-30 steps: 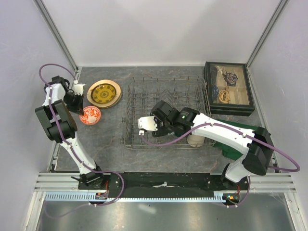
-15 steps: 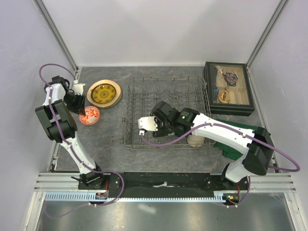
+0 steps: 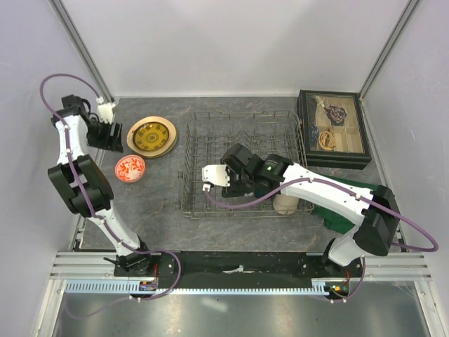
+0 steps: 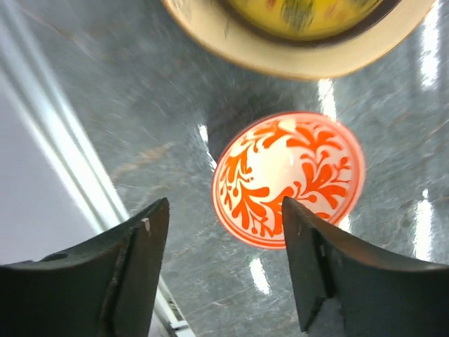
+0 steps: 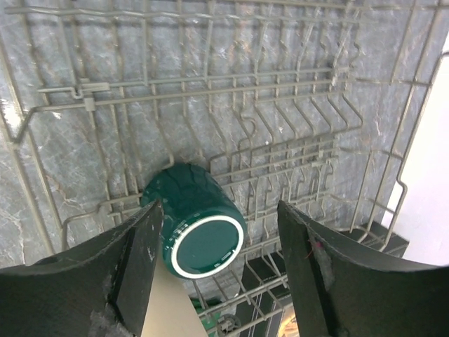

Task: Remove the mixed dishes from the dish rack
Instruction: Place the bowl at the center of the board, then pick up the cup from the dish rack.

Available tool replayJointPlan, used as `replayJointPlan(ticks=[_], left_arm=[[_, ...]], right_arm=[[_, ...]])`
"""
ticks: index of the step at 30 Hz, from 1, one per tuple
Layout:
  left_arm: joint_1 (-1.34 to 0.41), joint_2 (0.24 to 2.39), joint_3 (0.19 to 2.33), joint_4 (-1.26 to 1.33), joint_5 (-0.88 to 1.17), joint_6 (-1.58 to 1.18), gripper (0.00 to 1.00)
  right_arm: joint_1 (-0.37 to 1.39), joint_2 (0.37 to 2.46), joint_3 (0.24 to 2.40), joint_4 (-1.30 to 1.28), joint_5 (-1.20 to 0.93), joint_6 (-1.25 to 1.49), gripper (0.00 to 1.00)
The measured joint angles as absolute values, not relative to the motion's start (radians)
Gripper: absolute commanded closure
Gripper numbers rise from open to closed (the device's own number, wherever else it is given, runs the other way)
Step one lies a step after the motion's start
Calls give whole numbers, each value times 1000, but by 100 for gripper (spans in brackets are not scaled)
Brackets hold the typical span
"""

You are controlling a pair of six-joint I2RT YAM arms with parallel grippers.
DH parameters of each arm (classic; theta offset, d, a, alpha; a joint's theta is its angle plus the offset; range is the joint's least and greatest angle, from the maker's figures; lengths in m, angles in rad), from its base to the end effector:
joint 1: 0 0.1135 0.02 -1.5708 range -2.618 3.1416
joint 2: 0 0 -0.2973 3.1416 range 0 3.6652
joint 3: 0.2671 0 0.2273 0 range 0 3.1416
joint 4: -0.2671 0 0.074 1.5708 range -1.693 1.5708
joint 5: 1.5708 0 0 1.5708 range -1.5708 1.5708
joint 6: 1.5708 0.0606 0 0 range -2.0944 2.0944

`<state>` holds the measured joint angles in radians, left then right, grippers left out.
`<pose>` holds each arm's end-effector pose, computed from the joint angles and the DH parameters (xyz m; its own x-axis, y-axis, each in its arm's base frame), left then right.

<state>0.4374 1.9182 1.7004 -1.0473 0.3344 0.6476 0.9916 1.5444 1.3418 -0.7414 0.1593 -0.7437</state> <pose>0.3597 0.1462 0.2791 -0.8764 0.2193 -0.4288 0.2734 0.9595 -0.0681 0.1818 0.2604 0.3170 0.1987 -0.9174 -0.3447 -0.8708 -0.0038 -0.4917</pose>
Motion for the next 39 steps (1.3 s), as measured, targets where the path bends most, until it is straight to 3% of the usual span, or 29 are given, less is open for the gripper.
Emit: replayJointPlan(ticks=[5,11,23,39], left_arm=[[437,1826,1840,-1092,398,646,10],[422,1740,1905,-1179,477,653,4],[158,1579,1742,-1279,499,689,3],[34,1559,1610,-1239,447,685,3]], right_arm=[[933,1539,1356,-743,149,-720,19],[804,1539,1383,-756,119,-718,13],[603,1532,1472,-913,10,-733,2],[480,1354,1351,-1097,-130,-710,2]])
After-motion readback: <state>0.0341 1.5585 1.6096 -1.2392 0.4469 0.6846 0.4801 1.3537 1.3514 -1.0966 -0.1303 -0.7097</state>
